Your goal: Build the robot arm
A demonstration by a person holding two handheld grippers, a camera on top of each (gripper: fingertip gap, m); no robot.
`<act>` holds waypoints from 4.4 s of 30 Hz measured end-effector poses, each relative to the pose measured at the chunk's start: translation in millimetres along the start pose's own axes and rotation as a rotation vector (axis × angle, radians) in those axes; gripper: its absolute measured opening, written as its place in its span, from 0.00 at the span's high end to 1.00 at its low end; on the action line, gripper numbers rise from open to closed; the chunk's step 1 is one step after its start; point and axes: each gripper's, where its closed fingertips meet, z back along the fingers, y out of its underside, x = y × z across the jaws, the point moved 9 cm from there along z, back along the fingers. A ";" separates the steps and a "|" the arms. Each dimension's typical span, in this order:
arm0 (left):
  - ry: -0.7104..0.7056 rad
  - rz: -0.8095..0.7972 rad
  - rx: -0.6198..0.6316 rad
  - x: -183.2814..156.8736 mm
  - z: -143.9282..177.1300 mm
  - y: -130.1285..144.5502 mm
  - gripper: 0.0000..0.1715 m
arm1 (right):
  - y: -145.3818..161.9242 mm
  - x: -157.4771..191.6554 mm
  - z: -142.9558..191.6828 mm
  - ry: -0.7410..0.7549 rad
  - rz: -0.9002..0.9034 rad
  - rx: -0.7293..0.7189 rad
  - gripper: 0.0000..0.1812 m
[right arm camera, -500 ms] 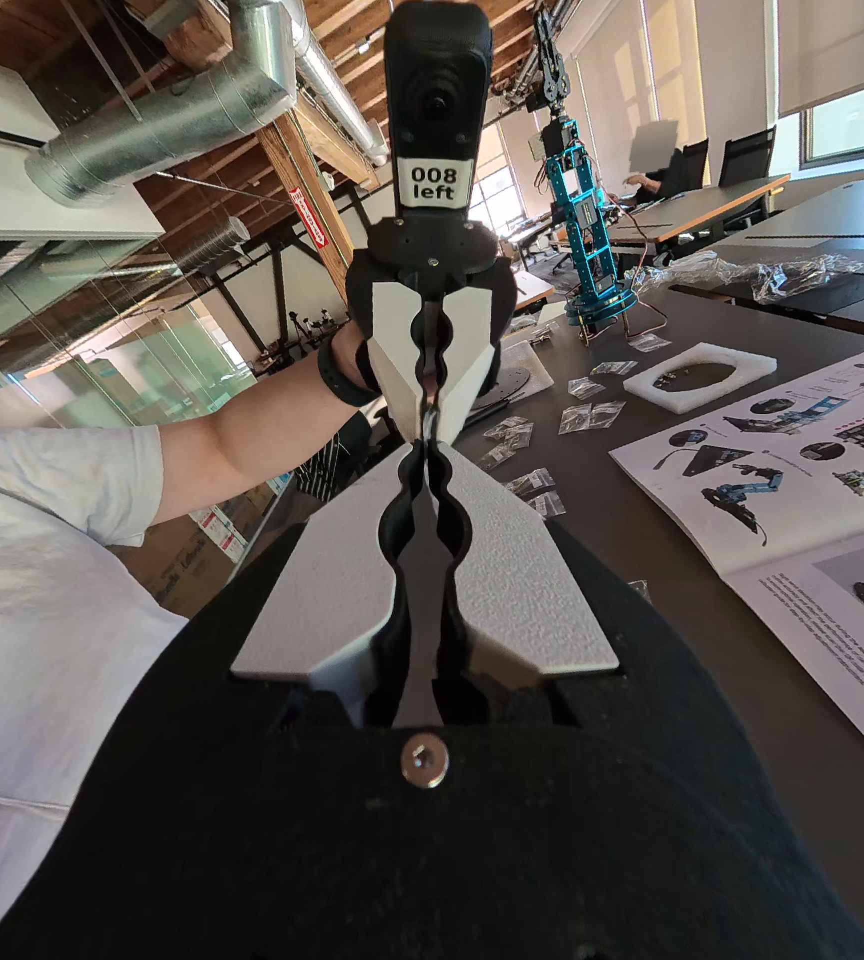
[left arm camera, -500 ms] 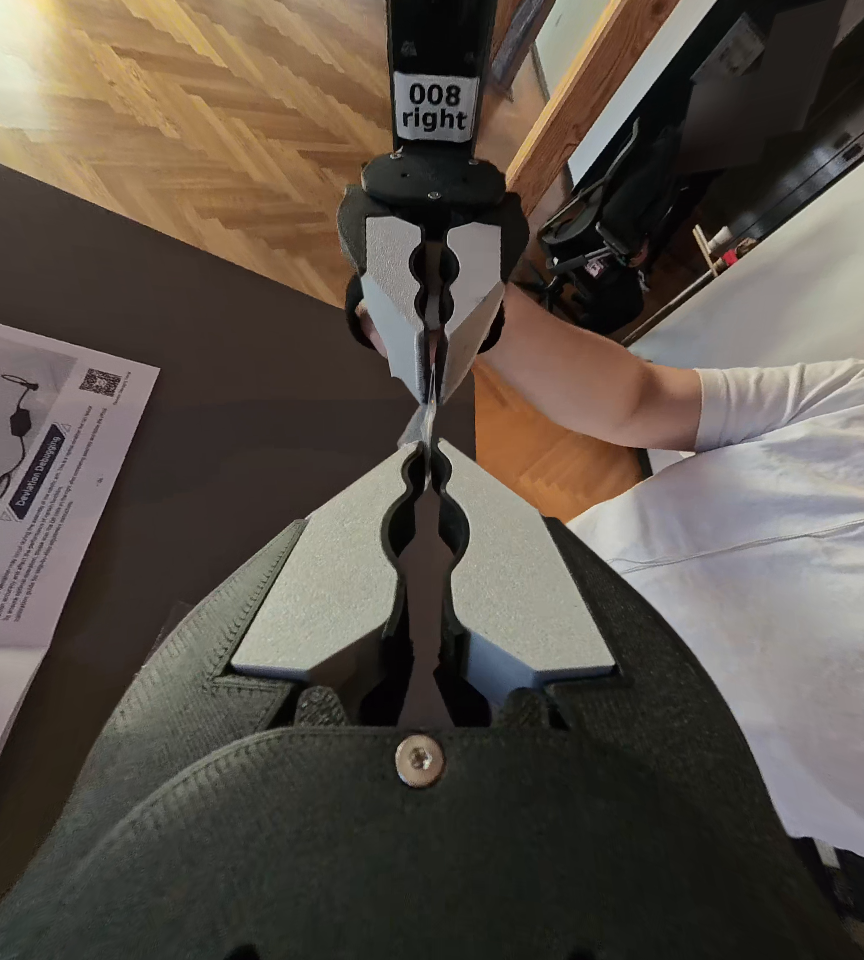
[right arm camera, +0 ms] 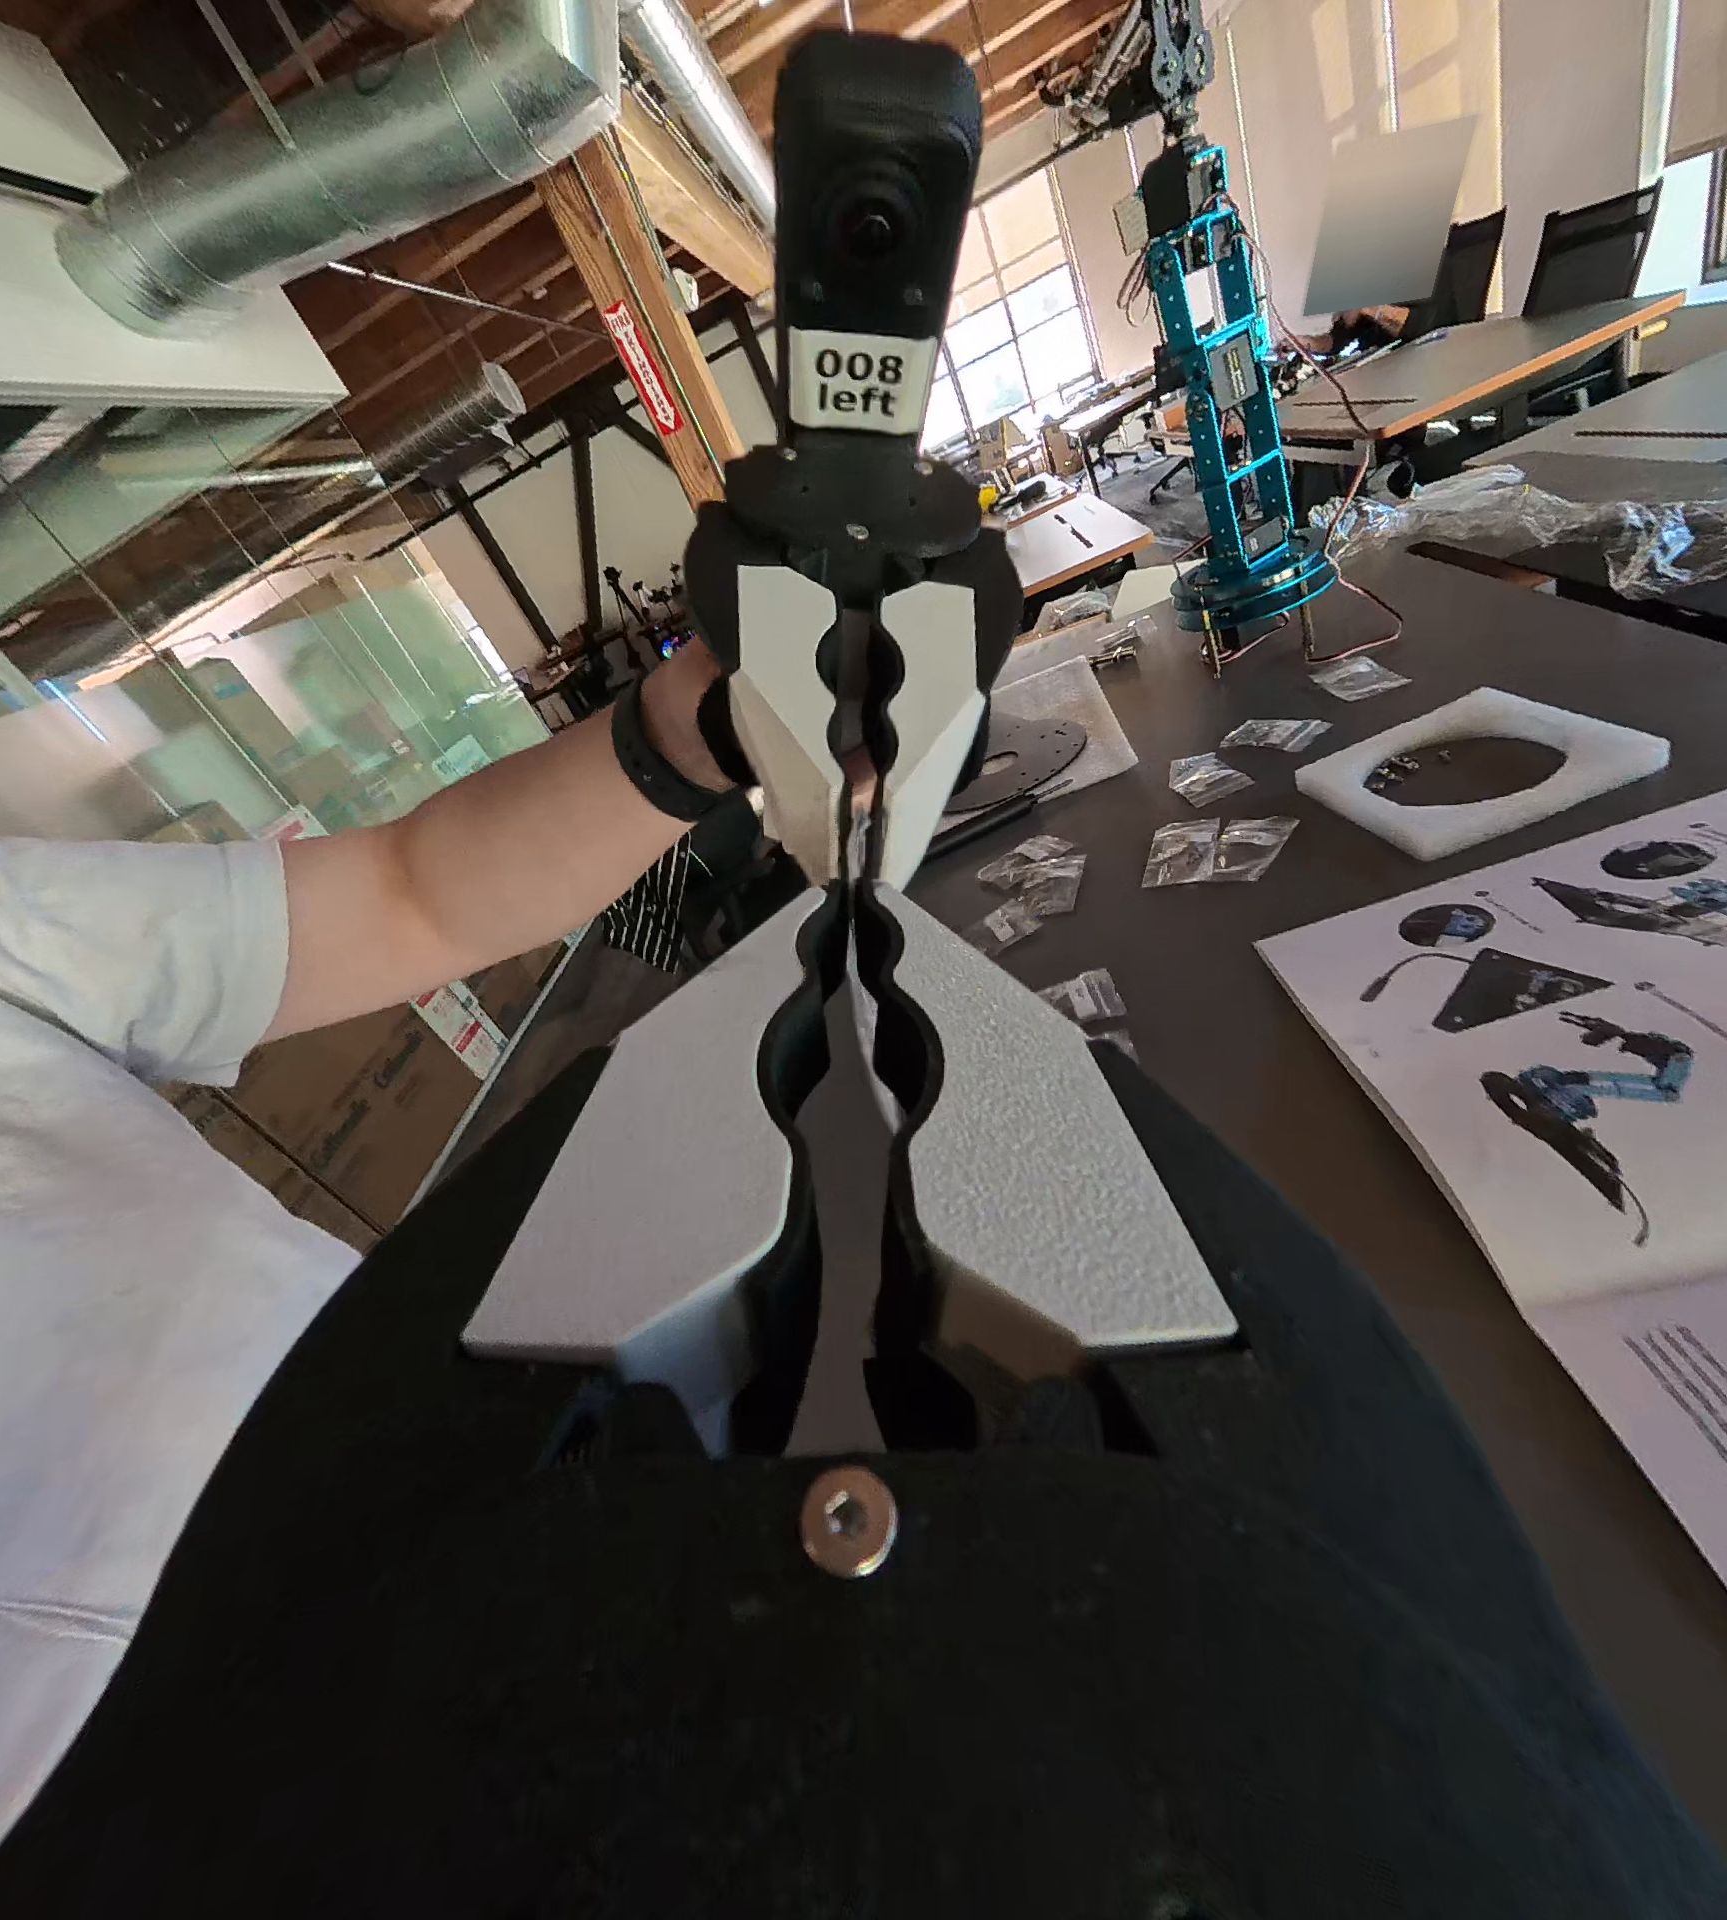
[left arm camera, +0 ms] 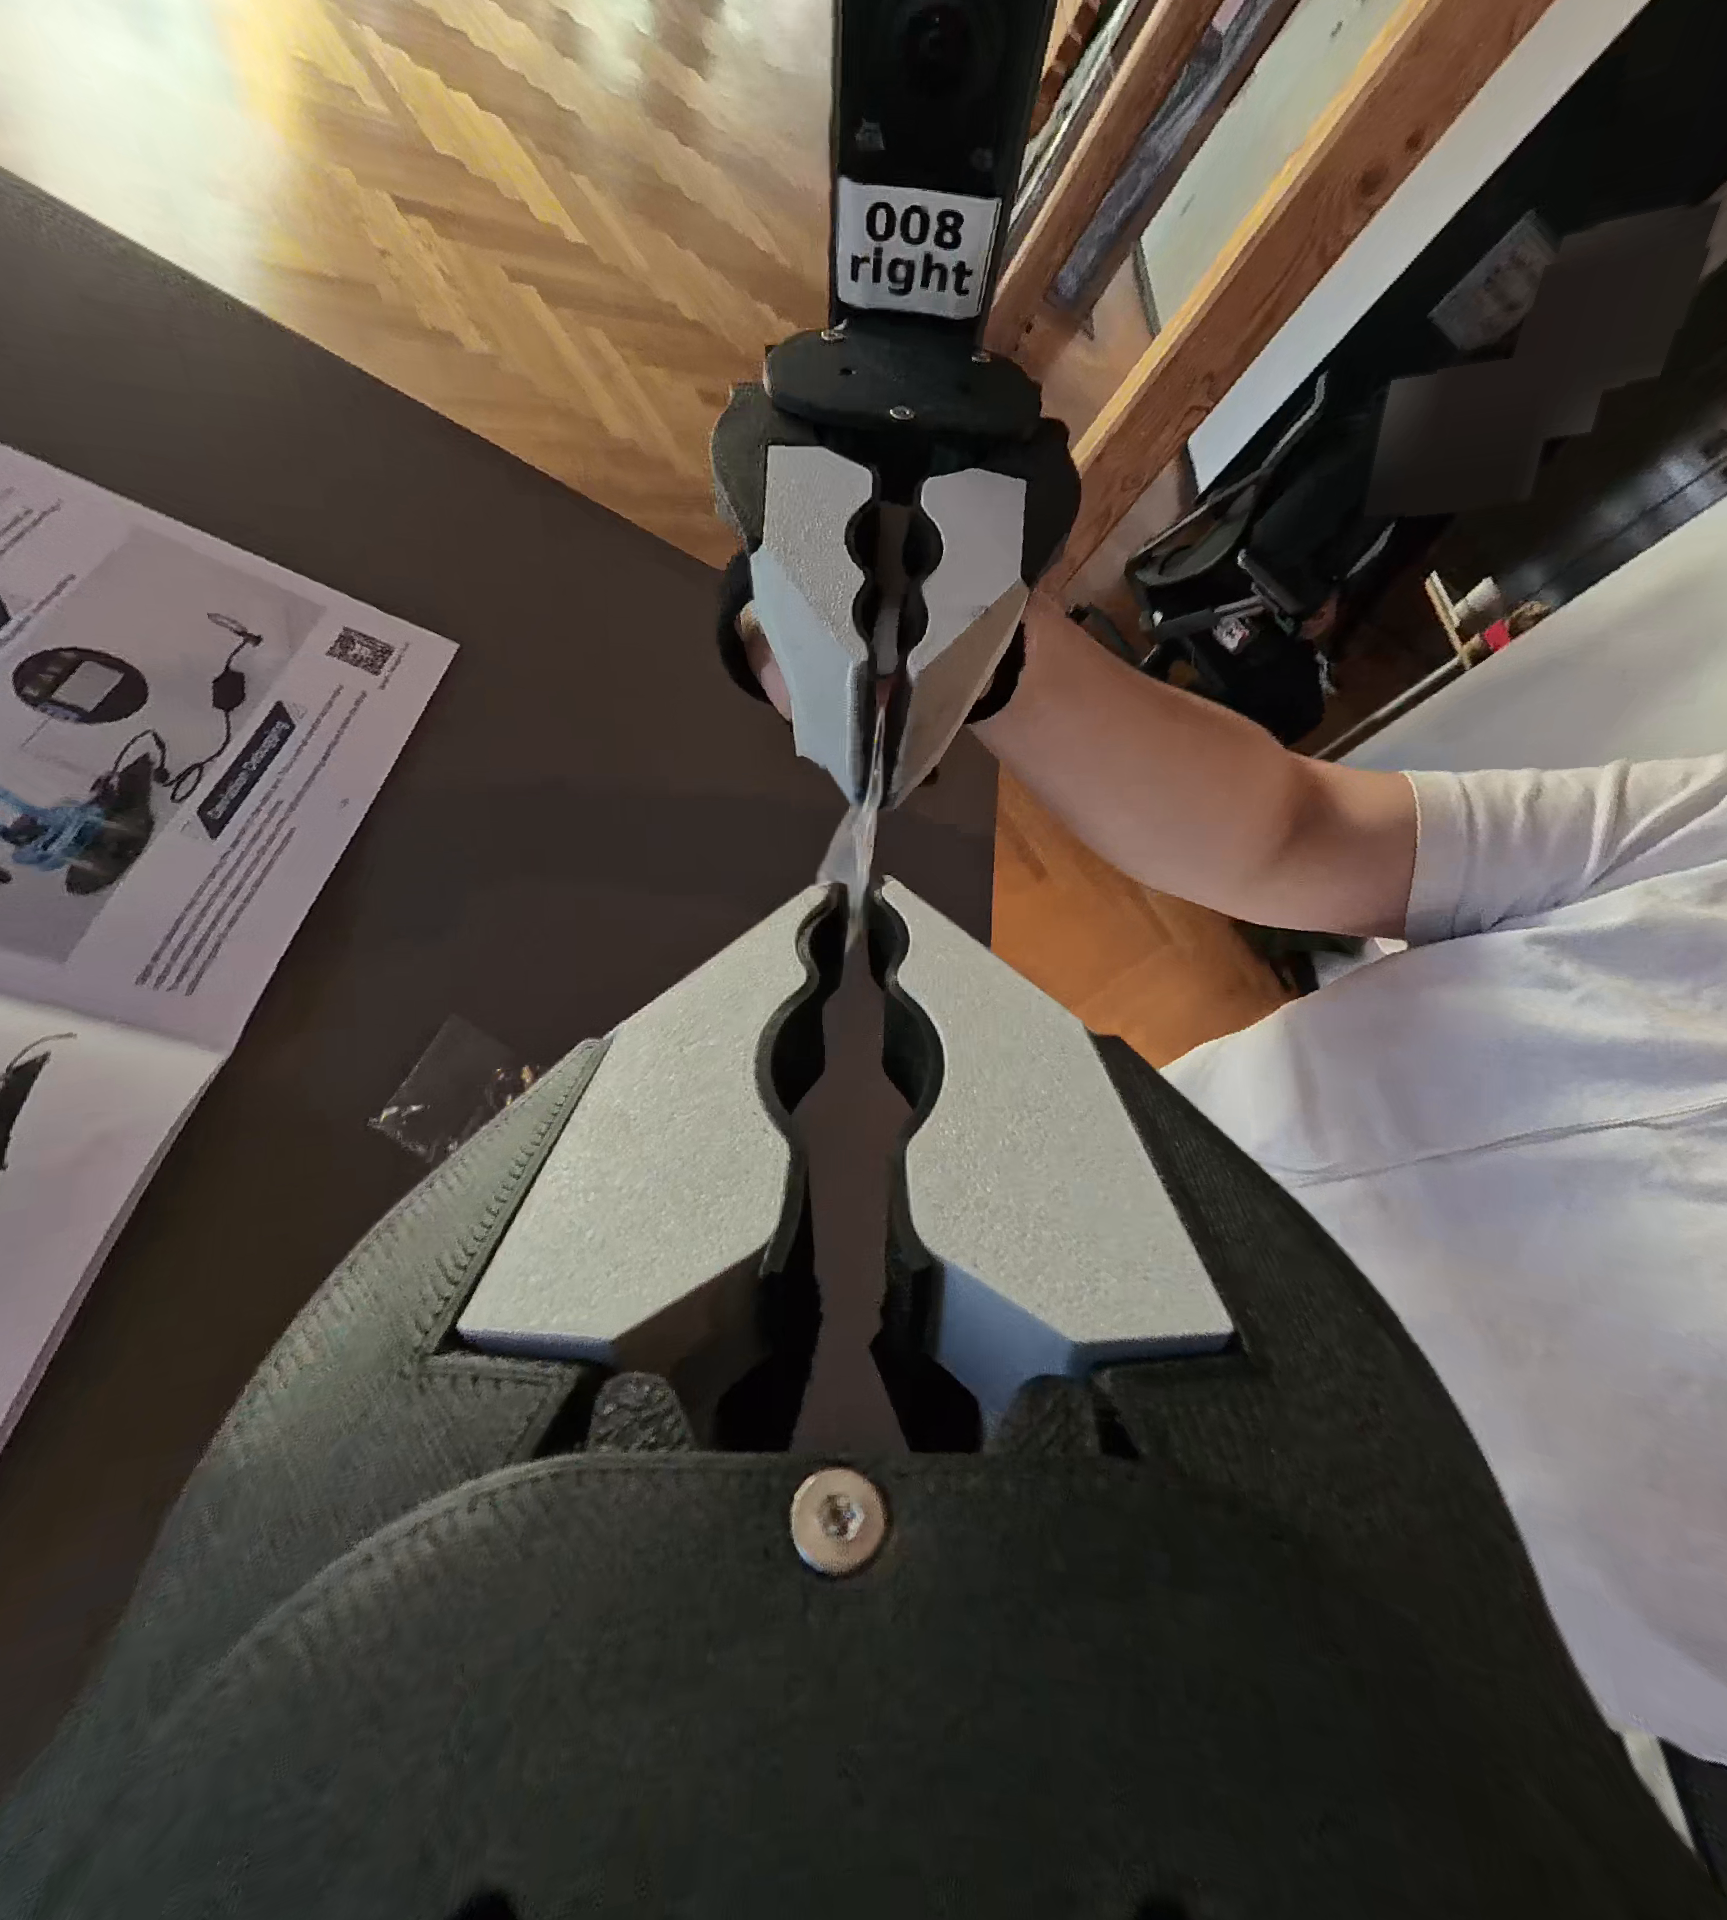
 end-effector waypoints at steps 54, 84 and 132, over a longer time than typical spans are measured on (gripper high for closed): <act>0.253 0.059 -0.012 143.9 178.4 107.5 1.00 | 47.7 -99.8 -213.1 0.073 -0.235 -0.113 1.00; -0.017 0.098 -0.256 21.3 87.3 154.7 0.85 | 119.9 -10.6 -84.1 0.209 -0.502 0.031 1.00; -0.503 -0.075 0.017 214.9 211.6 155.6 0.79 | 73.0 -88.5 -68.2 0.621 0.120 -0.028 0.85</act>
